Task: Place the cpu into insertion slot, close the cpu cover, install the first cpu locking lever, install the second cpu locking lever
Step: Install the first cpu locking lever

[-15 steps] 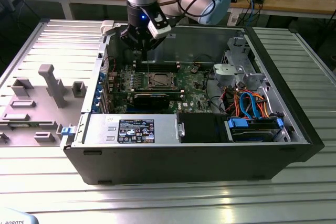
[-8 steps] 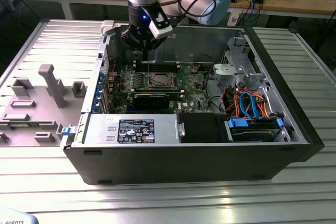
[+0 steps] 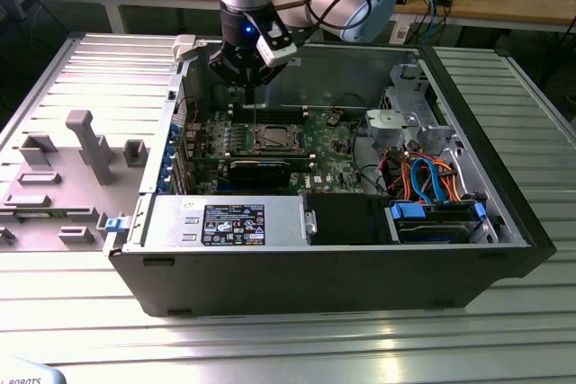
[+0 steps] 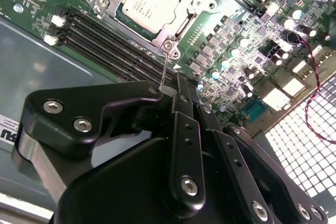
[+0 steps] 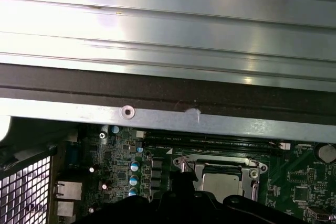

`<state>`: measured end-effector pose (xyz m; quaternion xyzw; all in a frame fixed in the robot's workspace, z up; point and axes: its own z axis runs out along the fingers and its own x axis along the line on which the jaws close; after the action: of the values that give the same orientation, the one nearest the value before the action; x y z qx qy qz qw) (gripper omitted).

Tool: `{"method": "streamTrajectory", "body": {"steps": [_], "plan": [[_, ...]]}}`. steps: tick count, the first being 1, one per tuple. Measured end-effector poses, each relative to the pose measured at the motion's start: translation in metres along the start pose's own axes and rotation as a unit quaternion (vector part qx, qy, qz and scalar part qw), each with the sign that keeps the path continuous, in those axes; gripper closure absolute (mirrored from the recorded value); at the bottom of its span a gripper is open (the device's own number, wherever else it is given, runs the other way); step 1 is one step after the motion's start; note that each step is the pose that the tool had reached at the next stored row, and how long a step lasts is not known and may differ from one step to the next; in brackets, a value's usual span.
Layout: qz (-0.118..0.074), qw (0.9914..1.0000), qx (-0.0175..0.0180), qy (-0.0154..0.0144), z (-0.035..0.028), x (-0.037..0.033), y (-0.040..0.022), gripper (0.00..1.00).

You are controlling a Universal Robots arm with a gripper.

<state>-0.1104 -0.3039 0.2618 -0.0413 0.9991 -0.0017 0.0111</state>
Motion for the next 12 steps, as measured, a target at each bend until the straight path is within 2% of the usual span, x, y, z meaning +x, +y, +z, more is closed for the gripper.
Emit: {"method": "streamTrajectory", "body": {"steps": [12], "plan": [[0.000,1.00000,0.0002,0.0000,0.0010,-0.0098,-0.0008,0.89]]}}
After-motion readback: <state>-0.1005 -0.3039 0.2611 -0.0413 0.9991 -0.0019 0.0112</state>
